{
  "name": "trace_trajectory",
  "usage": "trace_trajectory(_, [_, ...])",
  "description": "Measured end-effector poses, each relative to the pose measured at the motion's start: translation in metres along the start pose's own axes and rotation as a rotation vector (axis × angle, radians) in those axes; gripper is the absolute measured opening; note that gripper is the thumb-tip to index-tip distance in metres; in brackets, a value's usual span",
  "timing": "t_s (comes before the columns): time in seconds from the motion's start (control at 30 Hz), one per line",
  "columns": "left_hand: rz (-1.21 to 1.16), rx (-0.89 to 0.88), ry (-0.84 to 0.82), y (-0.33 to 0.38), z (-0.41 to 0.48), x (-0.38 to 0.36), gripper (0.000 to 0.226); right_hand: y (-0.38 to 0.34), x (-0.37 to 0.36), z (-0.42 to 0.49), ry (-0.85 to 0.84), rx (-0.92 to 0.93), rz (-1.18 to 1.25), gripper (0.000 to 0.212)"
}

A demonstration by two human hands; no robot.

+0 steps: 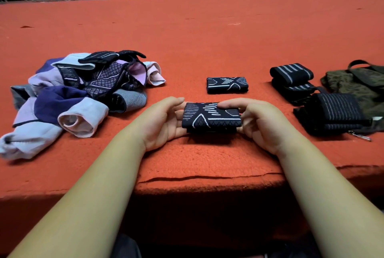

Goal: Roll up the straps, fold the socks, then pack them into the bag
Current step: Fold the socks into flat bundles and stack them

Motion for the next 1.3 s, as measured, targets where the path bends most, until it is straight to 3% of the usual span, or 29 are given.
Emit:
trace_trajectory(0.17, [0.138, -0.137, -0.018, -0.006, -0.003, -0.006, 0.044, 0.002, 0.000, 0.000, -0.066, 0.034, 0.029, 0.034])
trace_trajectory(0.3, [0.104, -0.210, 0.044, 0.000, -0.002, -0.010, 0.040, 0.005, 0.002, 0.003, -0.119, 0.102, -0.116, 0.063])
trace_trajectory(0.4, [0.125, -0.250, 0.085, 0.004, 0.000, -0.011, 0.043, 0.006, 0.000, 0.005, -0.009, 0.139, -0.177, 0.068])
trace_trajectory(0.5, [0.153, -0.281, 0.224, 0.004, 0.004, -0.013, 0.046, 0.003, -0.003, 0.003, 0.135, 0.162, -0.261, 0.040])
trace_trajectory(0.57, [0.264, -0.325, 0.369, 0.002, 0.007, -0.016, 0.040, 0.005, -0.004, 0.004, 0.212, 0.145, -0.315, 0.021])
trace_trajectory(0.67, [0.564, -0.419, 0.482, 0.001, 0.012, -0.023, 0.035, 0.009, -0.002, 0.010, 0.371, 0.166, -0.407, 0.018])
trace_trajectory(0.83, [0.695, -0.450, 0.384, 0.003, 0.018, -0.045, 0.015, 0.008, 0.009, 0.014, 0.649, 0.286, -0.572, 0.021])
trace_trajectory(0.97, [0.673, -0.400, 0.257, -0.003, 0.030, -0.052, 0.027, 0.003, 0.017, 0.012, 0.785, 0.327, -0.715, 0.026])
trace_trajectory(1.2, [0.928, -0.364, 0.069, -0.021, 0.052, -0.056, 0.047, 0.009, 0.024, 0.019, 0.713, 0.133, -0.998, 0.044])
trace_trajectory(1.3, [1.032, -0.347, 0.019, -0.033, 0.061, -0.053, 0.067, 0.013, 0.024, 0.025, 0.667, 0.074, -1.058, 0.049])
Point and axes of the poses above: each hand's wrist, its own z-axis towards the middle knuckle, its own x-axis out of the back of the hand, y = z × x, the point moved 1 cm from there along z, towards the middle knuckle, and after that the axes turned 9 degrees about -x, right-handed, at the moved point
